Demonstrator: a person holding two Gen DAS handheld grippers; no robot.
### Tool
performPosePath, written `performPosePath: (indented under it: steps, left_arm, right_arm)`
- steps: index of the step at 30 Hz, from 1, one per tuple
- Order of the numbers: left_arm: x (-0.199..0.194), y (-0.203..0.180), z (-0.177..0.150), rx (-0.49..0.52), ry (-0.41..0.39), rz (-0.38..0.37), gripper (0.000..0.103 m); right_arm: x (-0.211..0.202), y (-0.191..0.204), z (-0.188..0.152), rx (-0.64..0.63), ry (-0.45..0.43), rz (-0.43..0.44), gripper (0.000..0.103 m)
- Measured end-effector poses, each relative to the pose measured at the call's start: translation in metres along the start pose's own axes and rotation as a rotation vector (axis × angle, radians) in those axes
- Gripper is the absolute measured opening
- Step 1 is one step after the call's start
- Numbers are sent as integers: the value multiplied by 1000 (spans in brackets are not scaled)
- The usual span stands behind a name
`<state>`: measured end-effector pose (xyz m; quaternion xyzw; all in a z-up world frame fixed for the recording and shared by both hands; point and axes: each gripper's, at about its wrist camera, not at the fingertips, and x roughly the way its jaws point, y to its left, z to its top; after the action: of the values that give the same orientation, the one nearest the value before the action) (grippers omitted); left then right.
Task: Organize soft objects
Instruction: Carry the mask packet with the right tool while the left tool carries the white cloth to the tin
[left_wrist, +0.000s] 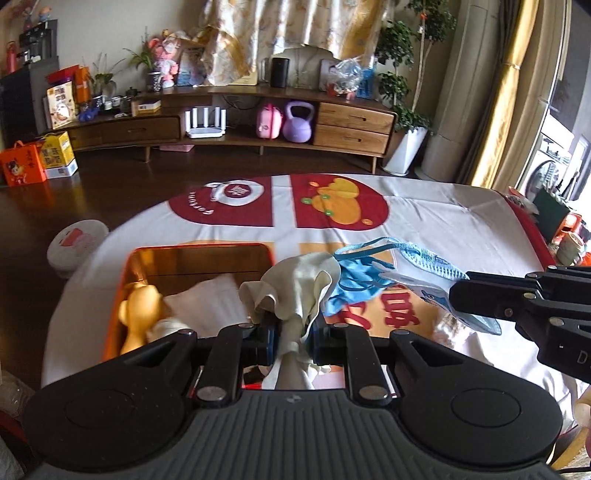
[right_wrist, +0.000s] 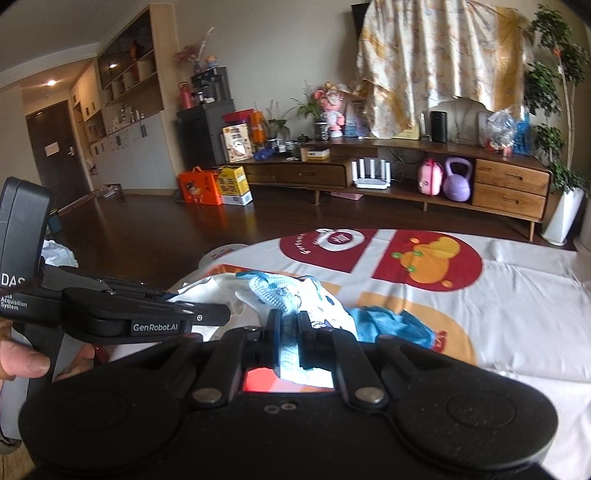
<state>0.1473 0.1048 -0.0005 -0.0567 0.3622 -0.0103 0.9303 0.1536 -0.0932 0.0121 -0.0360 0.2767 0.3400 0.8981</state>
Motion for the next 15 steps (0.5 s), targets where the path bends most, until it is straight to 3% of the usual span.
performPosePath:
  steps: [15]
  left_arm:
    - [2, 83, 5, -84, 1, 124, 17]
  right_arm:
    - [59, 40, 24, -54, 24, 38, 8]
